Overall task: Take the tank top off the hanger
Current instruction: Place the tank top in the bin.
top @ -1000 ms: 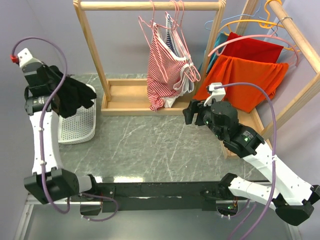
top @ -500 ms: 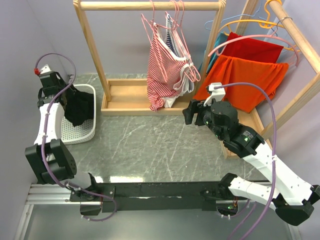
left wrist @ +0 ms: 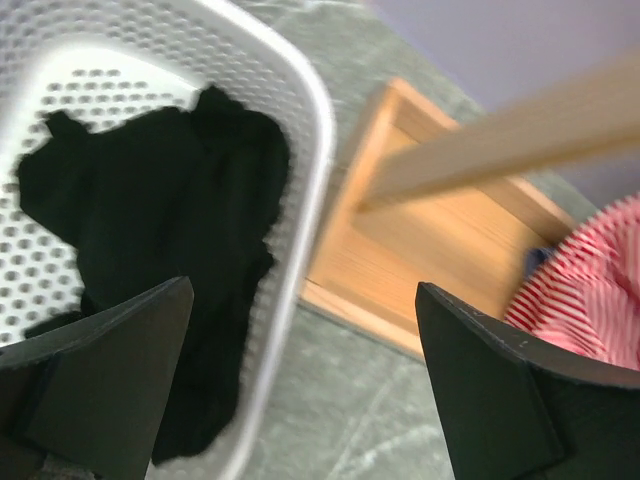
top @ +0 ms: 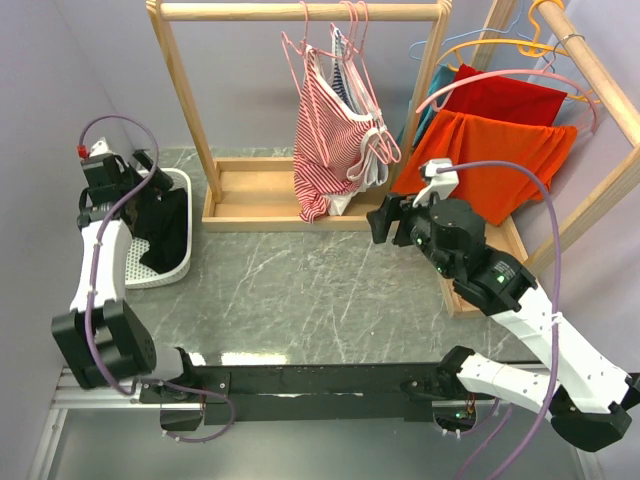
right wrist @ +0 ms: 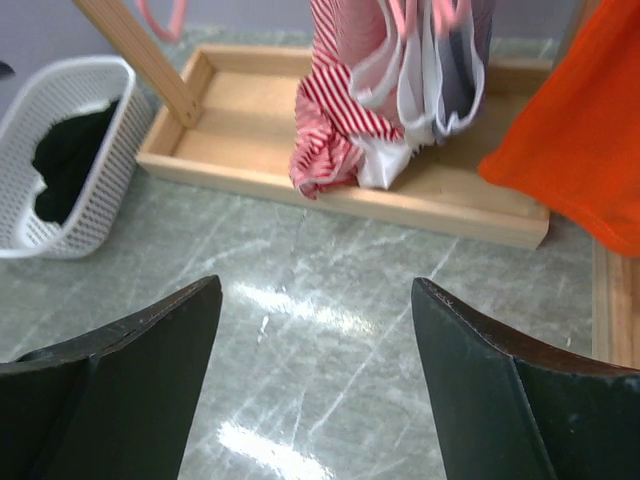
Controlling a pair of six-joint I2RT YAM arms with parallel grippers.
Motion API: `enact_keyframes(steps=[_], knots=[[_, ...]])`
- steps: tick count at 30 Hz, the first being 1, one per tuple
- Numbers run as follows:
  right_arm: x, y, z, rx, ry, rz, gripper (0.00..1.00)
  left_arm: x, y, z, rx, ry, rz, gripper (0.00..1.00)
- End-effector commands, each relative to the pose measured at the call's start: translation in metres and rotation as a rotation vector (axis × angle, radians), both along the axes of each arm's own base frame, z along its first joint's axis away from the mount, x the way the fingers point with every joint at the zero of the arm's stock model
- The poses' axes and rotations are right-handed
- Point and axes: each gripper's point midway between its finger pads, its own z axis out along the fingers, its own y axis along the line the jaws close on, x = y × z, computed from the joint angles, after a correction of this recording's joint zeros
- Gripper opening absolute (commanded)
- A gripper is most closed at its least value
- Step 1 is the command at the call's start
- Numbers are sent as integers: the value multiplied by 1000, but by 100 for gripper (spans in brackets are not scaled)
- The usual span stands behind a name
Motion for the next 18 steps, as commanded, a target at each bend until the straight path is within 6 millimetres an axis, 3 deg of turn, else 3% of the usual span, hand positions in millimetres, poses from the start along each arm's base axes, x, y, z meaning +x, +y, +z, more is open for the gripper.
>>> enact_keyframes(steps=[1,2,5,9,11,12,14,18], knots=[[3,-4,78,106,-189,-11,83,-14,-38,64,34,-193,-133,99],[4,-3,87,111,-212,-8,82,-20,-49,76,43,-224,-160,99],[15,3,114,88,-265,-2,76,-29,-80,85,24,-253,-262,99],[45,21,134,53,-302,4,49,-34,-126,75,-9,-249,-390,99],[56,26,138,40,-310,4,49,-37,-152,68,-30,-243,-460,99],[66,32,140,17,-311,5,49,-37,-154,66,-37,-242,-468,99],[76,36,141,2,-308,15,49,-44,-184,55,-69,-218,-544,99],[103,45,132,-25,-276,22,48,-53,-207,37,-89,-181,-590,99]])
